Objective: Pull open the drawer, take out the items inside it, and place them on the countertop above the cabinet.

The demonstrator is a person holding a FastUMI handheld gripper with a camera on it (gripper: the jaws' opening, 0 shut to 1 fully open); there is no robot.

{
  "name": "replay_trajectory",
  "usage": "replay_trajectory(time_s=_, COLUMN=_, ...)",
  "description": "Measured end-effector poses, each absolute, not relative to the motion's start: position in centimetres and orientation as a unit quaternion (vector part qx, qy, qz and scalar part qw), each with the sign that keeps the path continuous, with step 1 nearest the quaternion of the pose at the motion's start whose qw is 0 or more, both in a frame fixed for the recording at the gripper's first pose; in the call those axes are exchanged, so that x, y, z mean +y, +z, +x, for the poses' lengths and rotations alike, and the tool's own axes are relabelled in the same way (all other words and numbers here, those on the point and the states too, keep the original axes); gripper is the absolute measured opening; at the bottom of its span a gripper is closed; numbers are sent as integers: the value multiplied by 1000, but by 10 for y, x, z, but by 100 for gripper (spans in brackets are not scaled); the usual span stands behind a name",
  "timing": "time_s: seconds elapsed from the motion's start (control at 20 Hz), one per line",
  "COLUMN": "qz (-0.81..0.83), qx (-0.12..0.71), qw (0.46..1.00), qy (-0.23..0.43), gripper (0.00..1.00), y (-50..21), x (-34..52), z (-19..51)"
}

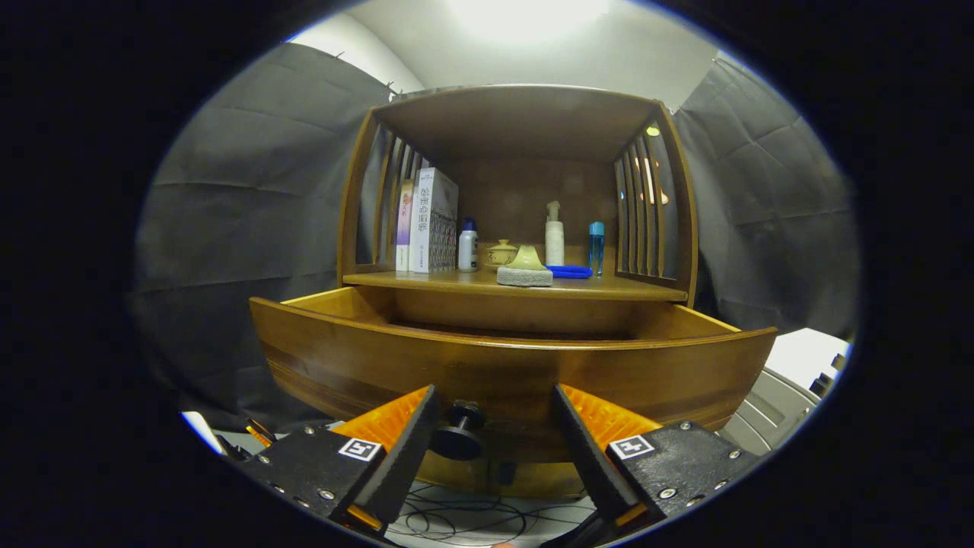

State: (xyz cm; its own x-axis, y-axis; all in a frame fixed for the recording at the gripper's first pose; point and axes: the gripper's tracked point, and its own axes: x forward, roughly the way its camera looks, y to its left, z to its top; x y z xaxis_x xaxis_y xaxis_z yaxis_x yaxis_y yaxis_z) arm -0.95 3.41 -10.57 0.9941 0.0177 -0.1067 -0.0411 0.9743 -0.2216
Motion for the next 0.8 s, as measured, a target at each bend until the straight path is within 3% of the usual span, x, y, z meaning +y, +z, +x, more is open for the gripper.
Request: replay_trajectory(time_s=0.8, qz=-89, qx=60, qw=994, qy=-30, gripper=95, y=-96, x=31, z=42)
